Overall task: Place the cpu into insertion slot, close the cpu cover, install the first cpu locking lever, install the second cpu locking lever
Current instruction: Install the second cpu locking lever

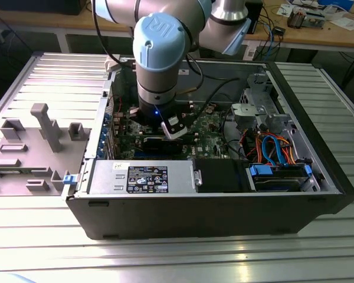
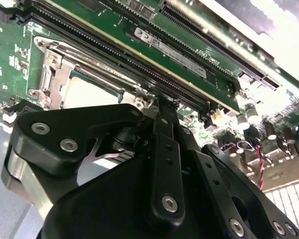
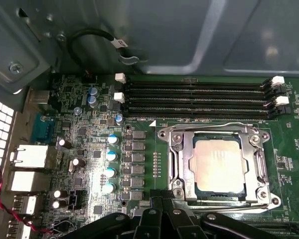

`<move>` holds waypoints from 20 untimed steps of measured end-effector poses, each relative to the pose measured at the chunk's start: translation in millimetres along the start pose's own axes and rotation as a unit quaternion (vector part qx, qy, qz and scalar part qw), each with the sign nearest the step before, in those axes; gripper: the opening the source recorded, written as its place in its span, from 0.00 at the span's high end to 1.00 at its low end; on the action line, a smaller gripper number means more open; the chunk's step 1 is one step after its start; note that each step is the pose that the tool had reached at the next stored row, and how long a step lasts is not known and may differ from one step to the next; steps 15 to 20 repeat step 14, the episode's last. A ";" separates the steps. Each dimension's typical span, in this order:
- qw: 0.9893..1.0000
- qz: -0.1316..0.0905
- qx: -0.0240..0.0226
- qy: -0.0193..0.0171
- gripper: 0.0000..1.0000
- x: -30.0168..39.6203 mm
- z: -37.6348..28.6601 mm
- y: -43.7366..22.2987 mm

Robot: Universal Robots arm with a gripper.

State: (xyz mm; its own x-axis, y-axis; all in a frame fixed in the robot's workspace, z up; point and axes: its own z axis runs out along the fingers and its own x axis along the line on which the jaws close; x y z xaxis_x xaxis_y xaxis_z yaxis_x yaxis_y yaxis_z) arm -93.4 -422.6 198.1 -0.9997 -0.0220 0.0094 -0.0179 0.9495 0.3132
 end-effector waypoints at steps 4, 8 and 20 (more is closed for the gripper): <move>1.000 0.000 0.000 0.000 0.89 0.3 -11.8 3.8; 1.000 0.000 0.000 0.000 0.89 0.3 -16.4 5.4; 1.000 0.000 0.000 0.000 0.89 0.3 -17.0 5.5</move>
